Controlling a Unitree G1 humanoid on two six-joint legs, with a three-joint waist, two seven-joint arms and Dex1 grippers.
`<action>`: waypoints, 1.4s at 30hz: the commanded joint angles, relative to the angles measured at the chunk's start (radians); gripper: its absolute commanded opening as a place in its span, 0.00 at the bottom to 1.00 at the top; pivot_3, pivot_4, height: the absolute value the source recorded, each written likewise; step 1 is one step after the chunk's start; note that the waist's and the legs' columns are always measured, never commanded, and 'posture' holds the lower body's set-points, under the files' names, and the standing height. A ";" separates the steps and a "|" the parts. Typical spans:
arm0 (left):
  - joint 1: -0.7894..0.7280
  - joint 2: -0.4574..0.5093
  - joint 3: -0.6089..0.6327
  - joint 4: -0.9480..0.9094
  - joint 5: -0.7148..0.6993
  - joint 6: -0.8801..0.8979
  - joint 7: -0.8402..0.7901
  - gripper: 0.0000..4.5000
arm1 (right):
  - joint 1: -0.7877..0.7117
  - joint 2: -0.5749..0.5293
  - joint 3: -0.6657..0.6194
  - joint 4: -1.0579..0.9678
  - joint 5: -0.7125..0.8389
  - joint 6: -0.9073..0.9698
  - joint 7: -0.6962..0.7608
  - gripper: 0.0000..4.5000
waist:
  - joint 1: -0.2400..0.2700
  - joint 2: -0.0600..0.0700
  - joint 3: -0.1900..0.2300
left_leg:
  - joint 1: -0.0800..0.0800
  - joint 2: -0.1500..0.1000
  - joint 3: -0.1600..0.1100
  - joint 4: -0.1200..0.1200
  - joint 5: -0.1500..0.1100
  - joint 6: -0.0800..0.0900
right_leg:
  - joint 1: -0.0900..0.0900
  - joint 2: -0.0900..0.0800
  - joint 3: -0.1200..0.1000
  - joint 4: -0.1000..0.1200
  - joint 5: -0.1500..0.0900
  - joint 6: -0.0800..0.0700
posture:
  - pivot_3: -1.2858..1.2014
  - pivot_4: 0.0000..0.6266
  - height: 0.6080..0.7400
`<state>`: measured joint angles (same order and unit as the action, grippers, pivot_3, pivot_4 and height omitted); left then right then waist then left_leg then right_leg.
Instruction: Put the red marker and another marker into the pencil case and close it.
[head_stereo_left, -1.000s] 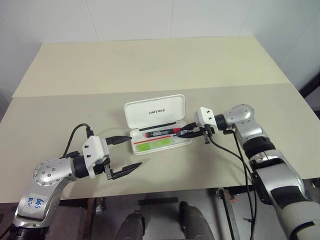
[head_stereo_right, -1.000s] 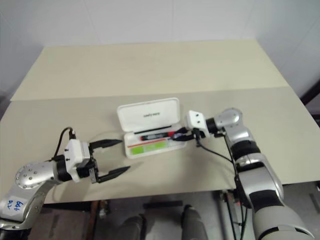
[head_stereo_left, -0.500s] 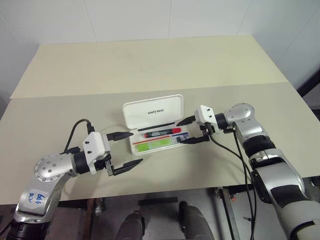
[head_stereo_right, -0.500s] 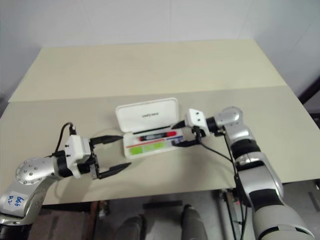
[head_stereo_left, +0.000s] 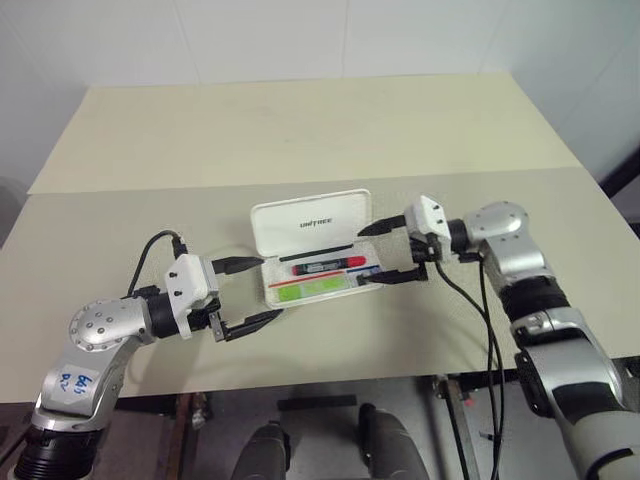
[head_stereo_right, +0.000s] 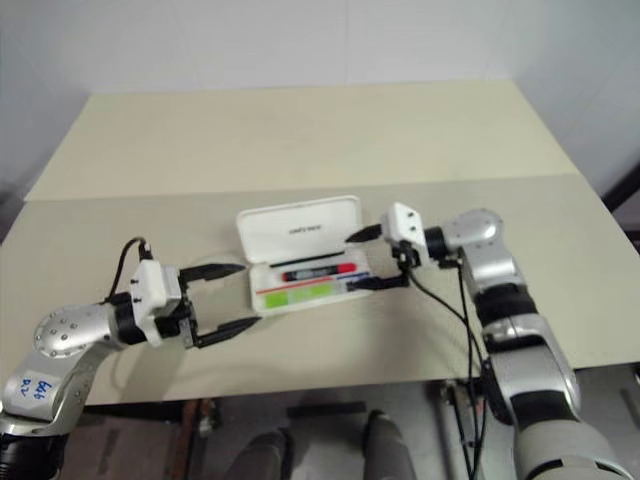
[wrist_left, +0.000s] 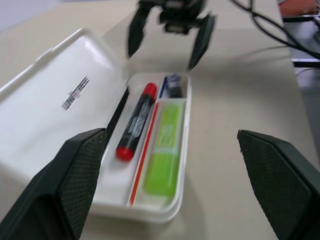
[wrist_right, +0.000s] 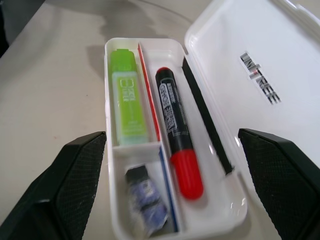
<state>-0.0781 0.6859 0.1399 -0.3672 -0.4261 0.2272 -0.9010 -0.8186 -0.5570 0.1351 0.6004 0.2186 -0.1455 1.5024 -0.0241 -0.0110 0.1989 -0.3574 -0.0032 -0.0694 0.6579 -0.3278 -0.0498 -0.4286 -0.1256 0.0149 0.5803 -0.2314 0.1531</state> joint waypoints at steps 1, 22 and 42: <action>0.012 -0.002 0.034 0.013 -0.011 -0.039 -0.008 1.00 | 0.063 -0.052 -0.074 -0.125 0.054 0.055 -0.034 0.99 | -0.002 0.000 0.000 | 0.000 0.000 0.000 0.000 0.000 0.000 | 0.000 0.000 0.000 0.000 0.000 0.000 | 0.52 0.24 1.00; -0.057 -0.129 0.111 0.231 -0.029 -0.203 0.034 0.01 | 0.388 -0.192 -0.253 -0.487 0.124 0.134 -0.259 1.00 | -0.003 0.000 0.000 | 0.004 0.000 0.001 0.007 -0.002 0.004 | 0.002 0.000 0.002 0.005 0.001 -0.001 | 0.52 0.24 1.00; -0.366 -0.258 0.006 0.595 0.154 -0.078 0.372 0.01 | 0.392 -0.177 -0.227 -0.491 0.114 0.113 -0.302 1.00 | 0.021 0.000 0.000 | 0.003 -0.001 0.001 0.007 -0.001 0.002 | 0.002 0.000 0.002 0.005 0.002 0.001 | 0.52 0.24 1.00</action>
<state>-0.4085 0.4360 0.1581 0.2137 -0.2825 0.1664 -0.5238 -0.4227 -0.7317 -0.0825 0.1424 0.3239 -0.0187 1.2085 -0.0035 -0.0109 0.1991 -0.3545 -0.0038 -0.0684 0.6647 -0.3283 -0.0478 -0.4267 -0.1254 0.0167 0.5851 -0.2298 0.1537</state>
